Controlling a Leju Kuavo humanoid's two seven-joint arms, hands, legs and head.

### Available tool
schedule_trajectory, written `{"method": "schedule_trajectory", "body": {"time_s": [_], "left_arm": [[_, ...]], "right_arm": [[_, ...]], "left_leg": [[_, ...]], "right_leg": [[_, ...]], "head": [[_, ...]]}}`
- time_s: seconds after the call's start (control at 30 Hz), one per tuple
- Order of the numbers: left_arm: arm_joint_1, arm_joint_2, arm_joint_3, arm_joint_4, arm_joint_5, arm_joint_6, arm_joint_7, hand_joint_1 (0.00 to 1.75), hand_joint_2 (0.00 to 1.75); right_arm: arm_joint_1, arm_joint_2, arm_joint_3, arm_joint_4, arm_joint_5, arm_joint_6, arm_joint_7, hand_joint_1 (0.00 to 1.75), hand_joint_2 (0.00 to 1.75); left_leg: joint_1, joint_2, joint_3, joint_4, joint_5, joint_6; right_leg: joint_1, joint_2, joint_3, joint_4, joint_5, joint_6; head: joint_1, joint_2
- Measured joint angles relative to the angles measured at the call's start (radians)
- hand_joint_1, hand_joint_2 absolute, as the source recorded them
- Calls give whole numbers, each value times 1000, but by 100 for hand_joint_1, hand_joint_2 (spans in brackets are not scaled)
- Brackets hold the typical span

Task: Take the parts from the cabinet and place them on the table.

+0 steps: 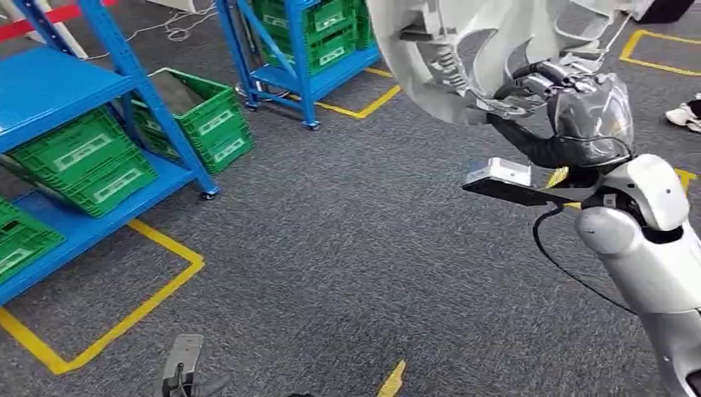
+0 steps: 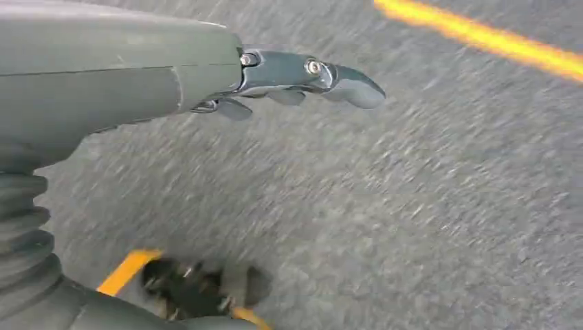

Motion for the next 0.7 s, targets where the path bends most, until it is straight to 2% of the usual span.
{"method": "schedule_trajectory", "body": {"time_s": [0.03,0.07,0.1,0.13,0.17,0.23,0.27,0.3,0.33,0.37,0.4,0.43,0.47,0.5,0.53,0.57,0.6,0.63,0.67,0.7], "left_arm": [[-1,-1,0,0,4,3,-21,0,175],[-2,-1,0,0,8,1,-35,0,175],[-1,-1,0,0,11,-8,-45,0,175],[0,-6,0,0,17,-26,-53,0,175],[-1,-6,0,0,24,-50,-62,0,175],[-2,-5,1,0,34,-122,-56,0,175],[-5,-6,2,0,35,-151,-49,0,175],[-6,-5,2,0,32,-161,-47,0,175],[-6,-6,2,0,32,-167,-45,0,175],[-5,-5,2,0,32,-168,-42,0,175],[-4,-3,2,0,32,-169,-40,0,175],[-4,-1,3,0,32,-169,-40,0,175],[-4,-1,3,0,32,-169,-39,0,175],[-4,-1,3,0,32,-169,-38,0,175],[-5,-1,3,0,32,-169,-38,0,175],[-6,-2,3,0,32,-169,-38,0,175],[-7,-1,3,0,32,-169,-38,0,175],[-7,-1,3,0,31,-169,-38,0,175],[-8,0,3,0,31,-169,-38,0,175],[-7,0,4,0,32,-169,-37,0,175]], "right_arm": [[10,-10,-6,-1,0,-2,0,175,175],[18,-16,-13,-2,0,-2,0,175,175],[28,-21,-21,-3,0,-6,0,175,175],[30,-29,-26,-3,1,-11,0,175,175],[36,-36,-32,-7,0,-15,0,175,175],[54,-48,-46,-8,0,-16,-3,175,175],[61,-53,-51,-10,1,-15,-5,175,175],[61,-56,-58,-11,3,-15,-6,175,175],[59,-57,-62,-12,3,-15,-6,175,175],[60,-57,-62,-13,3,-15,-8,175,175],[64,-57,-62,-13,3,-15,-8,175,175],[65,-57,-63,-13,3,-15,-7,175,175],[68,-57,-63,-13,3,-15,-6,175,175],[69,-57,-63,-13,3,-15,-6,175,175],[70,-58,-64,-13,3,-15,-6,175,175],[68,-58,-68,-13,3,-15,-6,175,175],[68,-57,-71,-15,3,-15,-6,175,175],[64,-57,-72,-15,3,-15,-6,175,175],[65,-57,-74,-16,3,-17,-6,175,175],[68,-59,-75,-16,4,-17,-6,175,175]], "left_leg": [[0,-7,33,-78,49,4],[0,-29,68,-164,96,9],[5,-82,90,-208,100,15],[8,-87,97,-234,97,11],[3,-77,97,-237,88,10],[-3,-60,98,-243,91,17],[5,-42,103,-256,99,28],[3,-30,106,-260,101,33],[2,-19,106,-260,102,38],[1,-5,106,-260,100,40],[1,10,106,-260,99,41],[1,23,106,-260,99,40],[1,36,107,-260,97,40],[1,49,109,-259,95,37],[1,60,111,-259,92,34],[1,74,117,-259,87,28],[-2,78,120,-259,85,23],[-11,86,117,-257,81,17],[-13,94,119,-257,82,14],[-12,107,122,-260,81,10]], "right_leg": [[0,14,0,3,-1,1],[0,26,1,7,-3,5],[-3,36,-4,11,-6,9],[-1,48,-13,20,-4,15],[-8,57,-23,18,1,23],[-15,78,-27,9,10,38],[-15,69,-34,12,7,42],[-7,5,-48,30,-8,47],[-7,-34,-75,89,-41,52],[-9,-50,-114,175,-79,57],[-12,-55,-154,256,-109,61],[-16,-56,-183,313,-124,65],[-19,-58,-190,320,-114,68],[-21,-62,-168,281,-84,69],[-22,-70,-126,203,-44,69],[-23,-102,-53,72,8,68],[-18,-148,-30,23,4,69],[-2,-162,-13,11,-3,58],[-4,-143,-18,12,-1,46],[-2,-134,-21,13,-2,41]], "head": [[0,0],[0,0],[3,0],[4,0],[0,0],[1,0],[1,0],[7,0],[14,0],[13,0],[13,0],[14,0],[13,0],[14,0],[14,0],[14,0],[14,0],[15,0],[11,0],[12,0]]}}
